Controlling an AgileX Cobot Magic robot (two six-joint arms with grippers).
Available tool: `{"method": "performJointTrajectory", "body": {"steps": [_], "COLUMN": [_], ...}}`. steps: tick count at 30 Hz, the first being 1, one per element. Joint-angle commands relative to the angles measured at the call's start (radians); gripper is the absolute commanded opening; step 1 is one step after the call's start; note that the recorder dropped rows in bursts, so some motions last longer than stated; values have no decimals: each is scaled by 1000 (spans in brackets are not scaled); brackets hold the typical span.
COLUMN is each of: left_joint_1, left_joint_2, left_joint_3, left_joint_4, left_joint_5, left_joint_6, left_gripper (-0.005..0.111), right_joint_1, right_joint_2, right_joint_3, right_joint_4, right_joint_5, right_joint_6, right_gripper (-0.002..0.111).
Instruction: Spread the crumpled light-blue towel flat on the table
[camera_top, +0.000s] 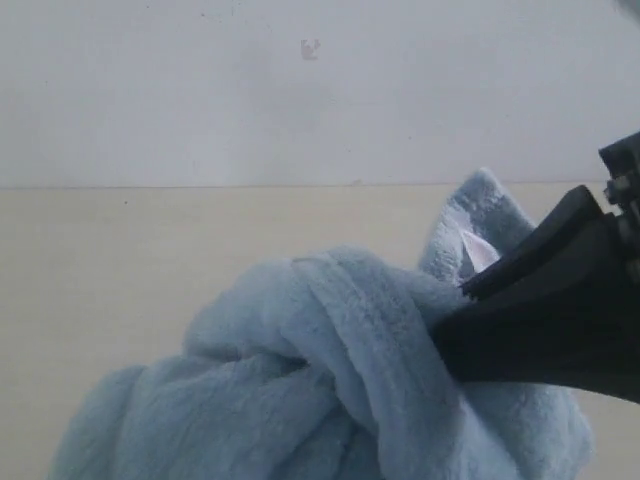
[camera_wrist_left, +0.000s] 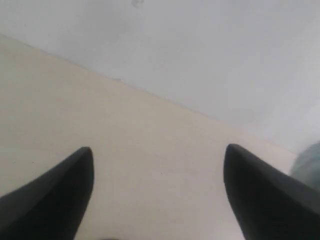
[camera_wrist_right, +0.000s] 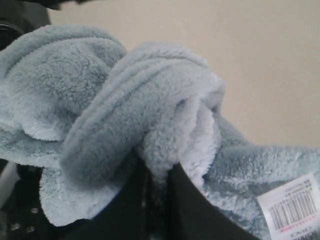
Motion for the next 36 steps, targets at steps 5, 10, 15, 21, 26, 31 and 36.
{"method": "performJointTrajectory", "body": {"steps": [5, 10, 15, 21, 26, 31, 36], "left_joint_1": [-5, -5, -5, -5, -5, -5, -5], "left_joint_2": [235, 365, 493, 631, 711, 778, 825], "left_joint_3": [-2, -52, -121, -227, -280, -309, -311], "left_joint_4": [-383, -383, -383, -383, -383, -383, -383], "left_joint_5": [141, 226, 295, 347, 433, 576, 595], "left_joint_6": [506, 566, 615, 643, 707, 746, 763], "left_gripper": [71, 71, 71, 71, 70, 52, 21], "right_joint_1": [1, 1, 1, -12, -101, -149, -149], "right_joint_2": [-30, 9, 149, 307, 374, 427, 466], "right_joint_3": [-22, -22, -22, -22, -22, -22, -22], "right_joint_4": [200, 229, 412, 629, 700, 686, 652], "right_joint_5": [106, 41, 14, 60, 135, 122, 67], "right_joint_6": [-156, -176, -330, -566, -620, -611, -572], "right_gripper": [1, 1, 1, 1, 1, 1, 1]}}
